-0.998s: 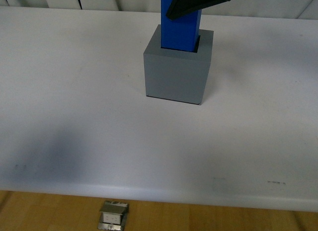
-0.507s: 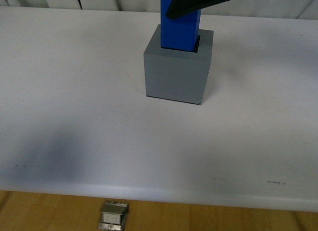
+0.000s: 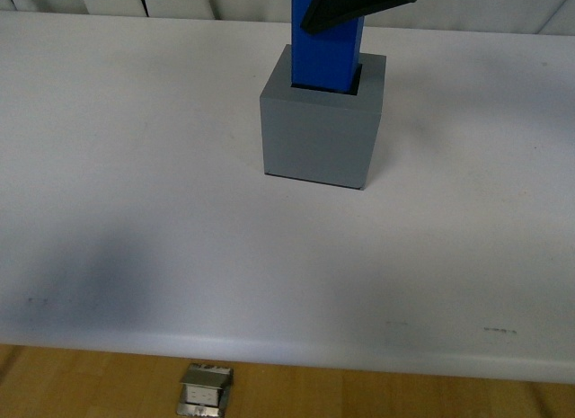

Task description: Insert blue part into gray base

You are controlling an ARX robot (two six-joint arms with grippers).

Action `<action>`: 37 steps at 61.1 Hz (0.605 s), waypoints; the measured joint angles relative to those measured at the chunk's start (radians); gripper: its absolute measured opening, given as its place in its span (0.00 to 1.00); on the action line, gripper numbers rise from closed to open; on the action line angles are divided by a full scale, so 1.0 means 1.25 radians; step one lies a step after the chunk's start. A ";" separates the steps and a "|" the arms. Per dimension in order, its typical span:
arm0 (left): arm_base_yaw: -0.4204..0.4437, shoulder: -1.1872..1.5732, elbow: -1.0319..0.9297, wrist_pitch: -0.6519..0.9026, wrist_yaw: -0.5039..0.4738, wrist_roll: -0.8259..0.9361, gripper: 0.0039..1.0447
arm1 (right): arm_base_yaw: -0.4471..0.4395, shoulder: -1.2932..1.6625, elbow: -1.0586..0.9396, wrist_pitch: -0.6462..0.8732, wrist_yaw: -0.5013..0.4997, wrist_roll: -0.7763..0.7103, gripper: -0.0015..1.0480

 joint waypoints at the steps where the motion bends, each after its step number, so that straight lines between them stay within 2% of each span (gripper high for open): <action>1: 0.000 0.000 0.000 0.000 0.000 0.000 0.94 | 0.000 0.000 -0.001 0.000 0.000 -0.001 0.46; 28: 0.000 0.000 0.000 0.000 0.000 0.000 0.94 | -0.001 0.000 -0.022 0.001 0.012 -0.016 0.46; 37: 0.000 0.000 0.000 0.000 0.000 0.000 0.94 | 0.001 0.000 -0.029 0.009 0.013 -0.009 0.68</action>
